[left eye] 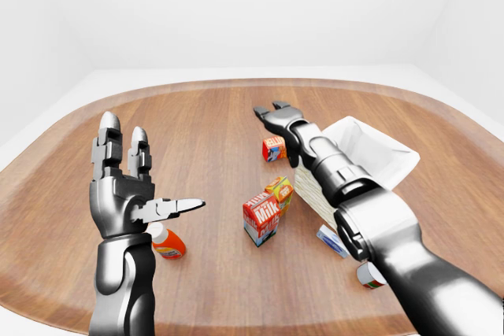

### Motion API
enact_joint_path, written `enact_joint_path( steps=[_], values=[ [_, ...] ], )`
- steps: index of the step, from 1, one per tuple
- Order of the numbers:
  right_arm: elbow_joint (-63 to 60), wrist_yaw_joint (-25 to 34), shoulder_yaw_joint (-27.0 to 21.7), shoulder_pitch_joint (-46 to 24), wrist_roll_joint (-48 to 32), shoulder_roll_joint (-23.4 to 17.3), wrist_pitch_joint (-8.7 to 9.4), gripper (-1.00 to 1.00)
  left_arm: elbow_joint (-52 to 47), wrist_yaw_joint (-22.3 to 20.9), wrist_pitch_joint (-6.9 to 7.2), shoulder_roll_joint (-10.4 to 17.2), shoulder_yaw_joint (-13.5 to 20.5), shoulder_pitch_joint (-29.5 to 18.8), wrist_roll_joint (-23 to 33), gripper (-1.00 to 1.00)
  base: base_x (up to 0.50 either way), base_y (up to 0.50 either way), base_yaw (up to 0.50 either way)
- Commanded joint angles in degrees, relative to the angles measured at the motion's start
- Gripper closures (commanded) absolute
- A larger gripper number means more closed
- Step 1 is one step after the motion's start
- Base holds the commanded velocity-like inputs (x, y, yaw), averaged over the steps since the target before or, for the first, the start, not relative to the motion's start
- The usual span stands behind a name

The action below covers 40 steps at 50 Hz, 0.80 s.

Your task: Pick up the orange juice, and put it in the basket.

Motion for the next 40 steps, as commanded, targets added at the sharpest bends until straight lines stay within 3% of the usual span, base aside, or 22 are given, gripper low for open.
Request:
enact_joint_path(
  steps=[1,40],
  values=[
    [0.12,-0.24,0.29,1.05,-0.54,0.57,0.00,-1.00,0.00,0.00,0.00,0.01,0.00,0.00,-0.01,-1.00,0.00,0.00,0.00],
    [0.48,-1.48,0.54,3.18,-1.69,1.30,0.00,-1.00,0.00,0.01,0.00,0.00,0.00,0.00,0.01,-1.00,0.00,0.00,0.00]
  ],
)
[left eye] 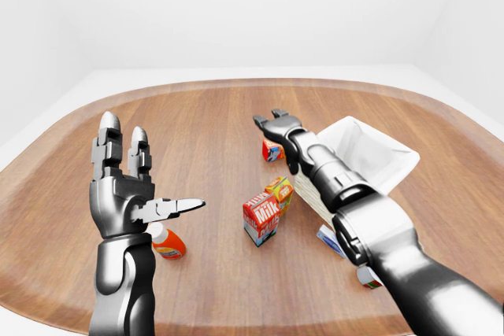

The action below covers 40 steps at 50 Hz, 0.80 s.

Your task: Pick up the orange juice, and put it in the basket.

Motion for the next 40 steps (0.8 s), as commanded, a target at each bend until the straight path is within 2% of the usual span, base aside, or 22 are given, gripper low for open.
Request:
enact_joint_path(
  steps=[1,40],
  values=[
    [0.16,-0.72,0.13,0.74,-0.33,0.47,0.00,-1.00,0.01,-0.01,0.00,0.00,0.00,0.00,0.00,-1.00,0.00,0.00,0.00],
    [0.48,-4.29,0.50,1.81,-2.53,0.83,0.00,-1.00,0.01,-0.01,0.00,0.01,-0.01,0.00,0.01,-1.00,0.00,0.00,0.00]
  ],
)
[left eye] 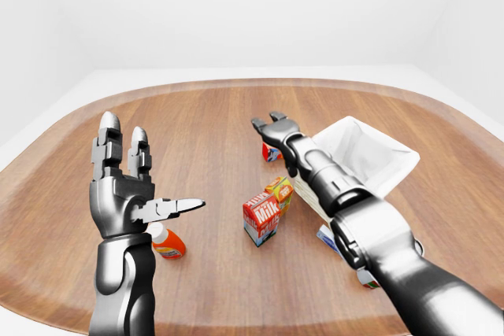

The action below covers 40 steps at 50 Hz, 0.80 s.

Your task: Pick up the orange juice, and put it in the basket.

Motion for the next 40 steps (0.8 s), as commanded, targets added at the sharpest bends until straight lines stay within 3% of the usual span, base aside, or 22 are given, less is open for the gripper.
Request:
enact_joint_path(
  steps=[1,40],
  values=[
    [0.10,-0.85,-0.01,0.27,-0.52,-0.04,0.00,-1.00,0.00,-0.01,0.00,0.01,-0.01,0.00,0.01,-1.00,0.00,0.00,0.00],
    [0.58,-2.42,0.01,2.77,-1.88,0.63,0.00,-1.00,0.00,-0.01,0.00,0.01,-0.01,0.00,0.01,-1.00,0.00,0.00,0.00]
  ],
)
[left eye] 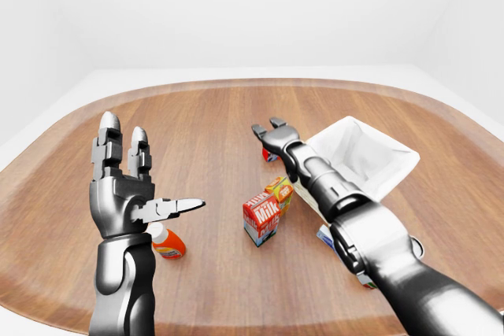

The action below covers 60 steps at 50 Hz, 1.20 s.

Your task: Pick up the orange juice, and put it in the basket.

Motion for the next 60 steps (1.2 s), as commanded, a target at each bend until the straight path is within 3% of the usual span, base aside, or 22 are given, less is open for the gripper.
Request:
enact_joint_path(
  steps=[1,60],
  values=[
    [0.10,-0.23,-0.08,0.53,-0.14,0.17,0.00,-1.00,0.00,0.01,0.00,0.00,0.00,0.00,0.00,-1.00,0.00,0.00,0.00],
    [0.64,-2.35,0.12,4.86,-1.06,1.40,0.00,-1.00,-0.27,0.41,0.00,0.04,0.52,-0.04,-0.92,-1.00,0.00,0.00,0.00]
  ],
)
